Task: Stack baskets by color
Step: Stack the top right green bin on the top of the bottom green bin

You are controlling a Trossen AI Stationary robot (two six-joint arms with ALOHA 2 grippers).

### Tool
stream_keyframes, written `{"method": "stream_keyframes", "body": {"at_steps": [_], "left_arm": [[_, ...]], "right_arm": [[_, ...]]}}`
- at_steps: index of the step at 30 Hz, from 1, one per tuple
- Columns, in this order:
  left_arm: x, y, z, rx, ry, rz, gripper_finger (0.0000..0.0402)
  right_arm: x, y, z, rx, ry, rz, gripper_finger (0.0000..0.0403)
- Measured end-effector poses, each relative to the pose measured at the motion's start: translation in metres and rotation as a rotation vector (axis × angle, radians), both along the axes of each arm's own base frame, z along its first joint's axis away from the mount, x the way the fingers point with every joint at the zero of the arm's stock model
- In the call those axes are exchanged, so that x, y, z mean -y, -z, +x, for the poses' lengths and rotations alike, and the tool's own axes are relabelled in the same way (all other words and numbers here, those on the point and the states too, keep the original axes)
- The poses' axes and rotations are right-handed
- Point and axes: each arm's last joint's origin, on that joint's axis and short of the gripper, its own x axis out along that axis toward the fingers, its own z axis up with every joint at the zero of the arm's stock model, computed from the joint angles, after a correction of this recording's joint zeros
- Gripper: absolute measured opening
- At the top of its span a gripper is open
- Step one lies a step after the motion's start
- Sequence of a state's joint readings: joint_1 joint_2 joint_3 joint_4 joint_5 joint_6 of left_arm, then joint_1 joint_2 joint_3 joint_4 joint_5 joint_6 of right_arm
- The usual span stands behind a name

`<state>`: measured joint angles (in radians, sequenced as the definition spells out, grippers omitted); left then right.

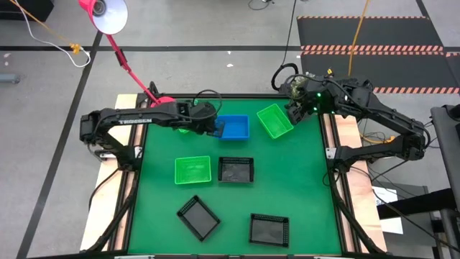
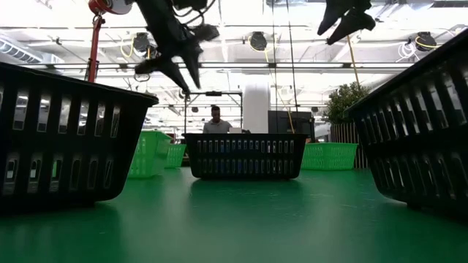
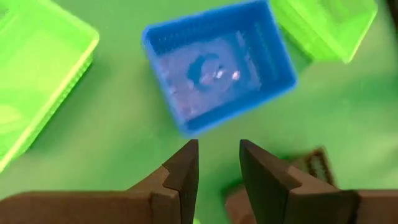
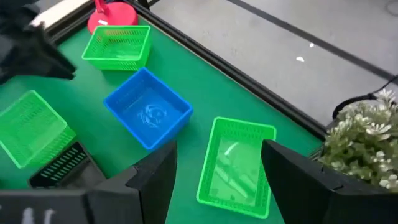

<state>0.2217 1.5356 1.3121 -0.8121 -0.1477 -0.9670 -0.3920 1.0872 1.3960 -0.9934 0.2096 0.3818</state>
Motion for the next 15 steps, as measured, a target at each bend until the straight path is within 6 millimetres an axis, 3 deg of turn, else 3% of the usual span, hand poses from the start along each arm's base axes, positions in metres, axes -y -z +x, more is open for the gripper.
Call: {"method": "stream_keyframes", "body": {"at_steps": [9,15], "left_arm": [[0.022,-0.013,-0.016,-0.045,0.112,0.030,0.0118],[0.038,-0.017,-0.021,-0.072,0.177,0.037,0.0118]], "right_arm": [[-0.001,0.006,-0.001,-0.004,0.084,0.099,0.0226],[-0.004,0.021,0.002,-0.005,0.104,0.203,0.0226]]}}
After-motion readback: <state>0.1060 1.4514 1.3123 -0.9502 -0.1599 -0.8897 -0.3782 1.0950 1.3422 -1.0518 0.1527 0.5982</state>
